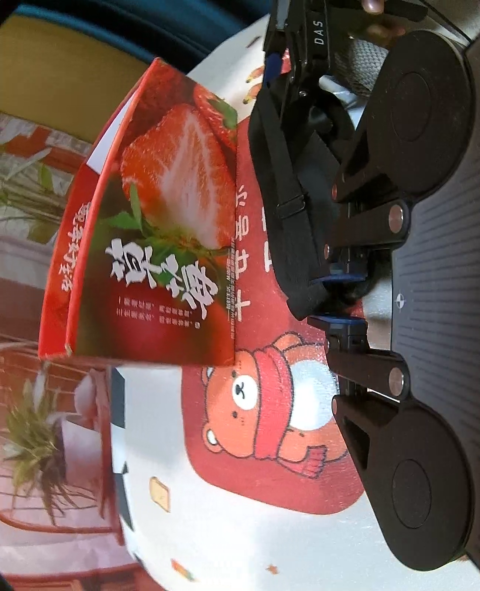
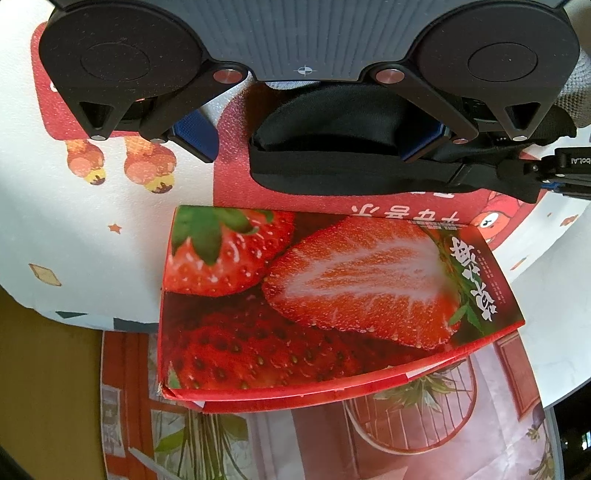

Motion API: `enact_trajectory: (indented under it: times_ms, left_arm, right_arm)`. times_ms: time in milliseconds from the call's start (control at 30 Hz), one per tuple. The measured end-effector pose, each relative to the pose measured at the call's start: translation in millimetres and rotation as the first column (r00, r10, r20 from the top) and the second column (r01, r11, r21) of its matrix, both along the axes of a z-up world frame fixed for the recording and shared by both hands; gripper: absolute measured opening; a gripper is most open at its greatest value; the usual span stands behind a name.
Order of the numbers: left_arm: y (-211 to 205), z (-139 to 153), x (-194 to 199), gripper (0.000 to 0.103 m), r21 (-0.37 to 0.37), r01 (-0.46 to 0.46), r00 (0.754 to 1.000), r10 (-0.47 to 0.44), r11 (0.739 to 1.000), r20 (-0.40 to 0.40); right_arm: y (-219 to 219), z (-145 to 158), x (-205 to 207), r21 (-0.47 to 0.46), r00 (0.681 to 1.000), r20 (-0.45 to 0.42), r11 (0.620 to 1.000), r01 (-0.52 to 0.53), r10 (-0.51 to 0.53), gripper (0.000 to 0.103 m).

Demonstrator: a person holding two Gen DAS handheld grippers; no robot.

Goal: Organize soft objects
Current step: 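Close both grippers on the black eye mask strap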

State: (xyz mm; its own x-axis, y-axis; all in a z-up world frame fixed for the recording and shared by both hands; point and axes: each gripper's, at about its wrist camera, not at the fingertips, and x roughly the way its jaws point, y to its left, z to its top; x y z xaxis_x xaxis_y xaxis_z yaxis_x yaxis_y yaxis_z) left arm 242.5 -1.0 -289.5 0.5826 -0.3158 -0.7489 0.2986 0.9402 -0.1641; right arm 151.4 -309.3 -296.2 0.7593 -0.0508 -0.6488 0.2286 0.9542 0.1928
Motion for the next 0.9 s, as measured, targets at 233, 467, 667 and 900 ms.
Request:
enact_trajectory:
  times_ms: [233,467,667,900]
  left_arm:
    - [1.2,-2.3,0.1,0.018,0.004,0.007,1.0,-0.007,1.0,0.006]
    - [0.5,-2.0,0.0,0.019,0.007,0.012,1.0,-0.012,1.0,0.007]
    - [1.4,-2.1,0.8,0.019,-0.001,0.011,1.0,-0.011,1.0,0.003]
    - [3.9,-2.3,2.3,0.02,-0.014,0.01,1.0,-0.01,1.0,-0.005]
  right_arm:
    - [-2.8,3.5,1.9,0.033,0.999,-0.038,0.999,-0.001,0.002,0.103]
    - [-6.0,9.0,3.6,0.077,0.996,-0.09,0.997,0.006,0.001,0.103]
    - [-7.1,9.8,2.5,0.083,0.995,-0.098,0.997,0.003,0.005,0.103]
    - [-8.8,10.4,-2.0,0.098,0.996,-0.093,0.995,-0.001,0.011,0.103]
